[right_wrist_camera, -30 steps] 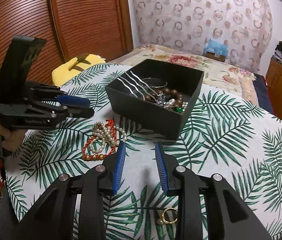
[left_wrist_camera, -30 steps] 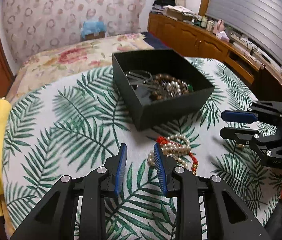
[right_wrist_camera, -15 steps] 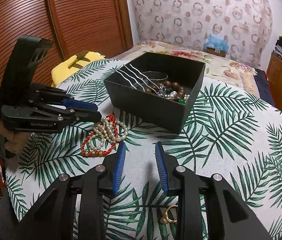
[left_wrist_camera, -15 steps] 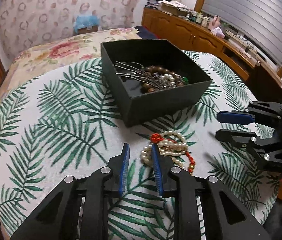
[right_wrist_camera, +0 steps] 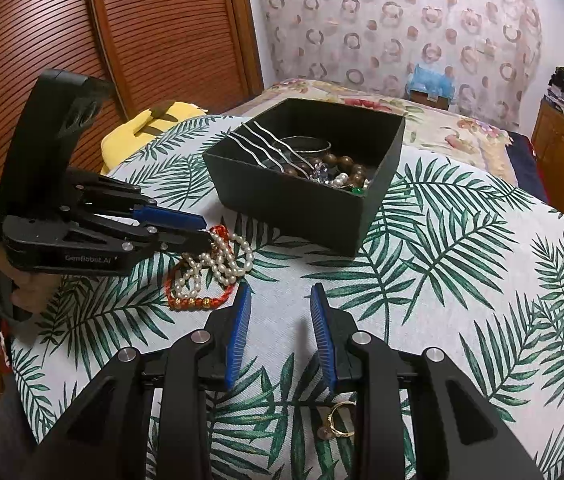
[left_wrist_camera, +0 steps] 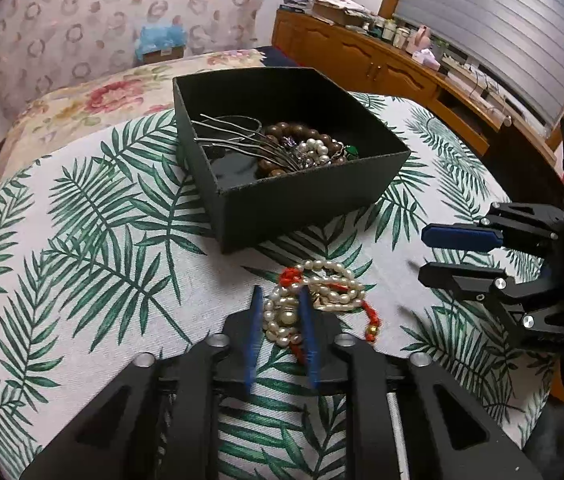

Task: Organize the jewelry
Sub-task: 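Move the left tool down to the pearl and red bead bracelet, then grasp the pearl bracelet with the left tool while the right grasps the red string bracelet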

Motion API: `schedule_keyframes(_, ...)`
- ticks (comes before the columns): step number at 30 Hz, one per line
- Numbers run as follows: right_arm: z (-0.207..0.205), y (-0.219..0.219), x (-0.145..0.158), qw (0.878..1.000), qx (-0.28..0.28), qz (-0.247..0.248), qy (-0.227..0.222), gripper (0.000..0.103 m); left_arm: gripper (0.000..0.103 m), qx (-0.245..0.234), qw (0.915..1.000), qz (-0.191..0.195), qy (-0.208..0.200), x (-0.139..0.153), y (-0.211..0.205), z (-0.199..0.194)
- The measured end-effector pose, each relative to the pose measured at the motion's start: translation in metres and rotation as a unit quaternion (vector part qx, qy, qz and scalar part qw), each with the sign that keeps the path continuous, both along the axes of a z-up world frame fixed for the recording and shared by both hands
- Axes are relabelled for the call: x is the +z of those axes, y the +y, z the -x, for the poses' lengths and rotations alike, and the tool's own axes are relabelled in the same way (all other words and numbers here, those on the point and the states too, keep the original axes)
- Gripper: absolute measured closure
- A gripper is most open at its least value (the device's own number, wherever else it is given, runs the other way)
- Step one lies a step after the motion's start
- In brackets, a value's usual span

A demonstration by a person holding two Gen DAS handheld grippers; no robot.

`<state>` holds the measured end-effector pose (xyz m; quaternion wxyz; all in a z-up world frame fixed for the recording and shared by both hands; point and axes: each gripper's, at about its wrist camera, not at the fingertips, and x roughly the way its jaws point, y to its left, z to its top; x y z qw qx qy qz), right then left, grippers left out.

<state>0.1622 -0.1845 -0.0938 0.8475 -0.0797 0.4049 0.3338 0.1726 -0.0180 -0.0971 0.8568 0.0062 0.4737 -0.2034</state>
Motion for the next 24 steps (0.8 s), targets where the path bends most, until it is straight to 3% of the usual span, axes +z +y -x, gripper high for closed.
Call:
schedule_keyframes(6, 0.001, 0.0, -0.002, 1.0, 0.001, -0.002, 0.004, 0.07, 0.089, 0.013, 0.9996, 0.01, -0.021, 0.011, 0.004, 0.01)
schedule_keyframes(24, 0.0, 0.038, -0.003, 0.999, 0.039, -0.005, 0.009, 0.07, 0.089, 0.074, 0.9893, 0.046, -0.117, 0.087, 0.039, 0.036)
